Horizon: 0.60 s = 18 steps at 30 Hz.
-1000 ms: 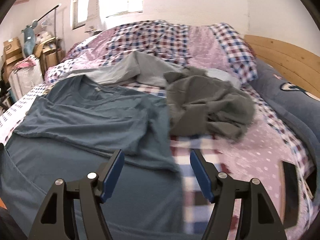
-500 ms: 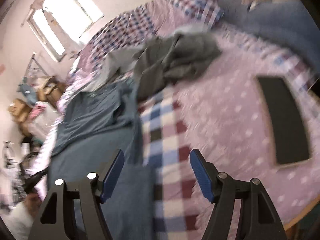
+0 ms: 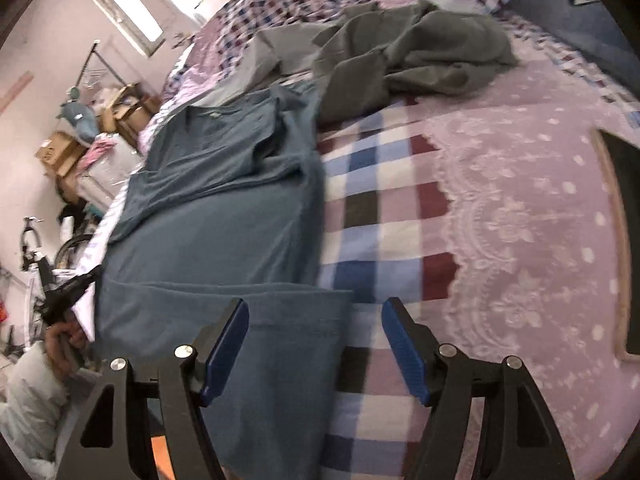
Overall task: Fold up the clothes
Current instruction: 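Close the left gripper on the teal shirt while the right gripper hovers open above it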
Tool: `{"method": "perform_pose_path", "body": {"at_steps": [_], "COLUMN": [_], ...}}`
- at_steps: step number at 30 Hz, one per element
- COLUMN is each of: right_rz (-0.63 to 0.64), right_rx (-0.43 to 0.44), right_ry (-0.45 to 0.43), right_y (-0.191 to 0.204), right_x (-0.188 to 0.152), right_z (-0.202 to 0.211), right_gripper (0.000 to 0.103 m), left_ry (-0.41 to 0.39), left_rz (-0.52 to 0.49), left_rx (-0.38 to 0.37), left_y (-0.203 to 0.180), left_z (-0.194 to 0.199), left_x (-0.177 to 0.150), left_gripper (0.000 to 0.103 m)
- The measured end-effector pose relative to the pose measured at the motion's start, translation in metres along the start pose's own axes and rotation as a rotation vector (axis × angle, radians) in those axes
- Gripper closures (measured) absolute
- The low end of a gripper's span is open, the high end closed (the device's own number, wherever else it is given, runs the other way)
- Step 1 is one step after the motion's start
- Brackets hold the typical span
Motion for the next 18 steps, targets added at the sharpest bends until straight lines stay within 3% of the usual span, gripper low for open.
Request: {"method": "perform_pose_path", "body": {"at_steps": [3, 6, 18], "right_rz": [-0.076, -0.113, -0.066], "right_rx": [0.148, 0.232, 0.222], "right_ry": [0.014, 0.019, 0.039], "right_y": [-0.012, -0.019, -0.002], "right_x": [0.001, 0.0, 0.008], "right_z": [0.005, 0.008, -0.007], "right_gripper": [0.029, 0.031, 0.033], "left_ry": [-0.004, 0.0, 0.002], "left_rz": [0.029, 0.041, 0.032], "left_rx": [-0.007, -0.016, -0.01], "left_y": [0.007, 0.01, 0.007], "left_z": [0.002, 0.002, 0.002], "left_x": [0.001, 0.0, 0.0], "left_gripper": [0.098, 0.098, 0.098]}}
Point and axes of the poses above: each gripper's, at about its wrist camera, not at the fingertips, and z roughly against the way its jaws point, y to its left, x to its top, the point moved 7 cm from there along -z, roughly the way its jaws point, and after that the axes turned 11 degrees about y, right-handed, at the moved point
